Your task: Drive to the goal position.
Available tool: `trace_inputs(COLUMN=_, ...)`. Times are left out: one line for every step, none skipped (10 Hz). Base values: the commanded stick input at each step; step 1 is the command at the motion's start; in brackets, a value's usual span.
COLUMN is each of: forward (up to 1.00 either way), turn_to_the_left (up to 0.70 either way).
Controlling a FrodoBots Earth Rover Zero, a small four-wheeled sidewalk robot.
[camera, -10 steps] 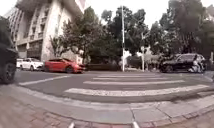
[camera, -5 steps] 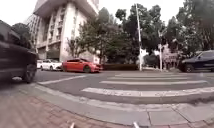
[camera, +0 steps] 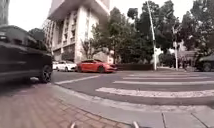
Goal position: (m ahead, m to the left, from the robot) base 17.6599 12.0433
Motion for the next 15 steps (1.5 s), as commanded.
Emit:
trace_inputs(forward=0.45, turn_to_the_left=0.00)
trace_inputs(forward=0.45, turn_to_the_left=0.00)
trace_inputs(forward=0.45, turn_to_the_left=0.00)
trace_inputs(forward=0.45, turn_to_the_left=0.00)
trace_inputs(forward=0.45, turn_to_the_left=0.00)
trace_inputs(forward=0.45, turn_to_the_left=0.00)
trace_inputs(forward=0.45, turn_to_the_left=0.00)
trace_inputs(forward=0.45, turn_to_the_left=0.00)
trace_inputs(forward=0.45, turn_to_the_left=0.00)
trace_inputs(forward=0.45, turn_to_the_left=0.00)
trace_inputs(forward=0.45, turn_to_the_left=0.00)
trace_inputs(forward=0.45, turn_to_the_left=0.00)
trace_inputs(forward=0.45, turn_to_the_left=0.17)
trace_inputs(forward=0.45, turn_to_the_left=0.27)
trace_inputs(forward=0.45, turn_to_the_left=0.27)
